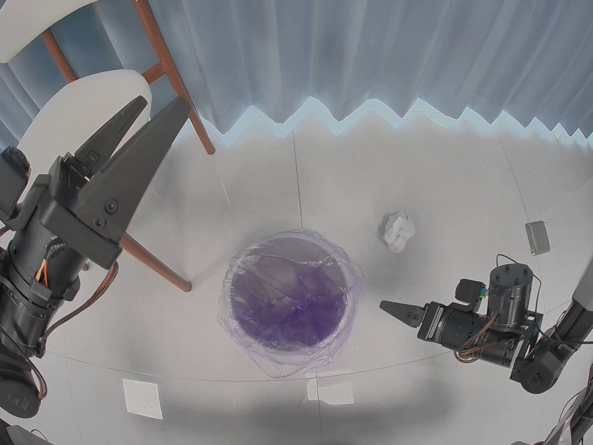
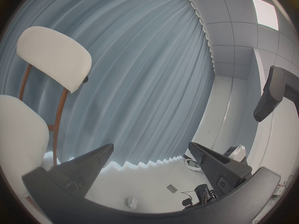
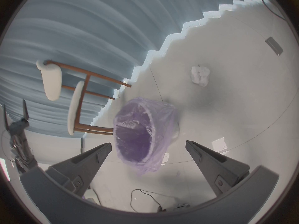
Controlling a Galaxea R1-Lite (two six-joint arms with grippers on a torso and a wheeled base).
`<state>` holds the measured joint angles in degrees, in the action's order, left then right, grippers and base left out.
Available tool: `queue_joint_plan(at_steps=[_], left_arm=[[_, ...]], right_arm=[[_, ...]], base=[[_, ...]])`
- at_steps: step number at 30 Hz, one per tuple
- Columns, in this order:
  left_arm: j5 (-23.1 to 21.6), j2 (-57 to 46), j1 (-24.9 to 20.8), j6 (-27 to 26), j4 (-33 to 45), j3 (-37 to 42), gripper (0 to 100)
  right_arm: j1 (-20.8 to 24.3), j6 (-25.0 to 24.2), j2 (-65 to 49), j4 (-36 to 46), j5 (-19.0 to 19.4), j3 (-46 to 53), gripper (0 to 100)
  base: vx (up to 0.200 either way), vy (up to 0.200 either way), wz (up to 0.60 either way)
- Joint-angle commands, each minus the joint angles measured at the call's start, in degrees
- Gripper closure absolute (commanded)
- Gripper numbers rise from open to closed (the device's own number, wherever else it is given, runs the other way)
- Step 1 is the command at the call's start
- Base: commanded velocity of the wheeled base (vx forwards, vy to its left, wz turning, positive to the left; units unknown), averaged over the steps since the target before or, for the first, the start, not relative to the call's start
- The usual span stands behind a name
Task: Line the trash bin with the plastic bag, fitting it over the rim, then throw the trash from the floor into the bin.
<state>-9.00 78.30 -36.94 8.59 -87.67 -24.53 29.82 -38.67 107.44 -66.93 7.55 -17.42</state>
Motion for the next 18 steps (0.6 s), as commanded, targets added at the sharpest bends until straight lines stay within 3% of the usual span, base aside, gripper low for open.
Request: queue_joint_plan(at_steps=[1, 5, 6, 8, 13, 18], left_arm=[[0.0, -3.5, 0.1, -0.8, 4.1, -0.3, 0], [0.0, -5.5, 0.1, -2.7, 8.0, 1.8, 0], [-0.1, -6.8, 0.0, -6.2, 10.1, 3.5, 0], [-0.1, -7.3, -0.4, -7.8, 10.9, 4.5, 0], [0.1, -7.2, 0.4, -7.6, 10.9, 4.5, 0], [0.1, -7.2, 0.4, -8.2, 10.9, 5.8, 0]], right_arm=[[3.8, 2.5, 8.5, 0.0, -4.2, -5.3, 0], [4.2, 4.2, 10.8, 1.1, -5.0, -8.9, 0], [4.1, 6.1, 12.4, 3.7, -5.6, -12.7, 0], [3.8, 7.2, 13.2, 8.5, -7.5, -16.6, 0], [3.2, 7.6, 12.5, 19.9, -8.4, -26.1, 0], [3.6, 11.0, 14.7, 25.7, -8.7, -32.0, 0]], base=[[0.0, 0.0, 0.0], [0.0, 0.0, 0.0], [0.0, 0.0, 0.0], [0.0, 0.0, 0.0], [0.0, 0.0, 0.0], [0.0, 0.0, 0.0]])
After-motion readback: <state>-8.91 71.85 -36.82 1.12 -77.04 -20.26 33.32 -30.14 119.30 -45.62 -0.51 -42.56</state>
